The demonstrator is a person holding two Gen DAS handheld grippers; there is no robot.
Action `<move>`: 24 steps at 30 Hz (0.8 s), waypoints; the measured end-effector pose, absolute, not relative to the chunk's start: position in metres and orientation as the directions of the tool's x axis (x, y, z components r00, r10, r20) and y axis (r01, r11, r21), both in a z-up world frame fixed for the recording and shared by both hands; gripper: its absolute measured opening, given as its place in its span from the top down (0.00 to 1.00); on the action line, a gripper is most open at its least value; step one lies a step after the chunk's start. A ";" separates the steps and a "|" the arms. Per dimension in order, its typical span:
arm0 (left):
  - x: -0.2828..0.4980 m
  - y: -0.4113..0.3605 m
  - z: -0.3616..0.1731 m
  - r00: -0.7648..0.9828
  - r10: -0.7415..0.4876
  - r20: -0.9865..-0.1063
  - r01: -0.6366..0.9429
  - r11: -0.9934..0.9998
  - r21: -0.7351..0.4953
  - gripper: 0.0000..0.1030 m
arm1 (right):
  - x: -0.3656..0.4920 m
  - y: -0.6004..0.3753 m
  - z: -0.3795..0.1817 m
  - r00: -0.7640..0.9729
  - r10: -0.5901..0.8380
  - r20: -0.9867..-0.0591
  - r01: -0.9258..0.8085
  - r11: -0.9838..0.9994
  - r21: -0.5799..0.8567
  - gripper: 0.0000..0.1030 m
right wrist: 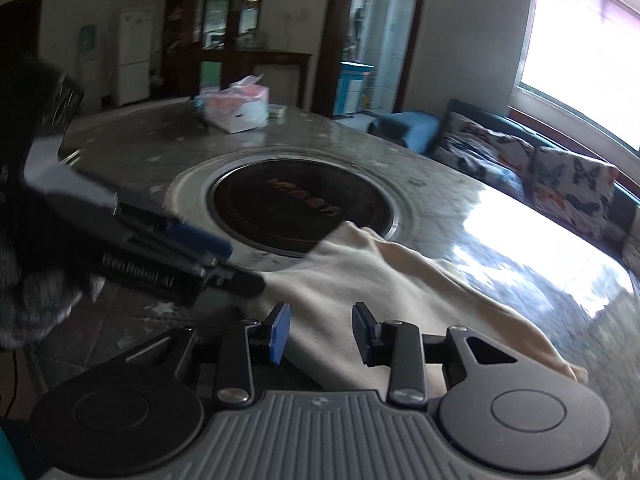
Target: Fold clothes
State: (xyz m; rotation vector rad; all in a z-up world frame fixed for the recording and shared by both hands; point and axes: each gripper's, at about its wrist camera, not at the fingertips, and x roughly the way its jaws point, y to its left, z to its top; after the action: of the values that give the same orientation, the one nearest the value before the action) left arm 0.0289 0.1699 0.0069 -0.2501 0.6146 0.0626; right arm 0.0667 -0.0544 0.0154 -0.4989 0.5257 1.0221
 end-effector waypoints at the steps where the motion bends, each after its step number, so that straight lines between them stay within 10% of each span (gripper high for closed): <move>1: 0.030 0.173 0.009 0.817 -0.005 -0.577 -0.144 0.967 -0.212 0.48 | 0.064 -0.050 0.014 0.414 0.661 -0.626 -0.897 0.414 -0.156 0.66; 12: 0.050 0.188 0.016 0.800 -0.021 -0.600 -0.200 0.933 -0.300 0.32 | 0.042 0.000 -0.010 0.411 0.629 -0.659 -0.911 0.289 -0.293 0.58; 18: 0.070 0.191 0.013 0.772 -0.085 -0.630 -0.220 0.894 -0.390 0.28 | 0.050 -0.006 -0.003 0.414 0.643 -0.644 -0.907 0.353 -0.231 0.84; 24: 0.089 0.195 0.011 0.743 -0.167 -0.648 -0.255 0.824 -0.506 0.29 | 0.066 -0.028 0.018 0.384 0.699 -0.604 -0.899 0.433 -0.070 0.87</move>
State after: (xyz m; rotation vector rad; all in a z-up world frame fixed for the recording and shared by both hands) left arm 0.0890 0.1945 0.0108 -0.6144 0.7434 0.0514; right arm 0.0665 -0.0281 0.0177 -0.4236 0.5398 1.0574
